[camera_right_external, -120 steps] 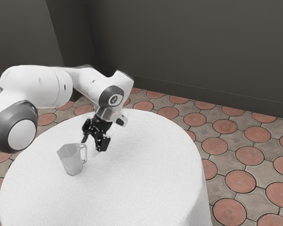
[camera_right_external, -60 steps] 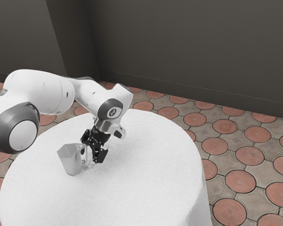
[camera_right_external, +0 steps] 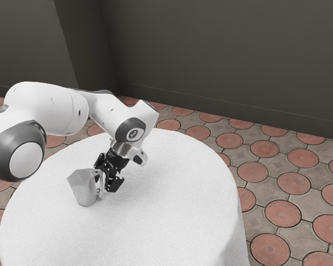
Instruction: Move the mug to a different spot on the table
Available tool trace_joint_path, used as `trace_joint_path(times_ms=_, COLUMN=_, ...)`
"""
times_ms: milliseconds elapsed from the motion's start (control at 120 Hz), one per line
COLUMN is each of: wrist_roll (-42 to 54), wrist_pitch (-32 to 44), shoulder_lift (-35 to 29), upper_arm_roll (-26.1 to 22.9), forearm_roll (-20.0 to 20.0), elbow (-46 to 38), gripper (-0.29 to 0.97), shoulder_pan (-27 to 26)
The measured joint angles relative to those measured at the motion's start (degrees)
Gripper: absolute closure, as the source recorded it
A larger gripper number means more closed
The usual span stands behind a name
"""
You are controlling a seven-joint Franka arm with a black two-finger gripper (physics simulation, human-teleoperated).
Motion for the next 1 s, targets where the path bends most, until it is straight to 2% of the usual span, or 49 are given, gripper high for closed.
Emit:
trace_joint_path(times_ms=650, wrist_roll=1.0, wrist_pitch=0.5, shoulder_lift=-0.1, upper_arm_roll=-0.2, forearm_roll=-0.4, elbow=-0.4, gripper=0.46, shoulder_pan=-0.3)
trace_joint_path(times_ms=1000, wrist_roll=1.2, wrist_pitch=0.3, shoulder_lift=-0.4, upper_arm_roll=-0.2, forearm_roll=-0.8, elbow=-0.3, gripper=0.55, shoulder_pan=0.2)
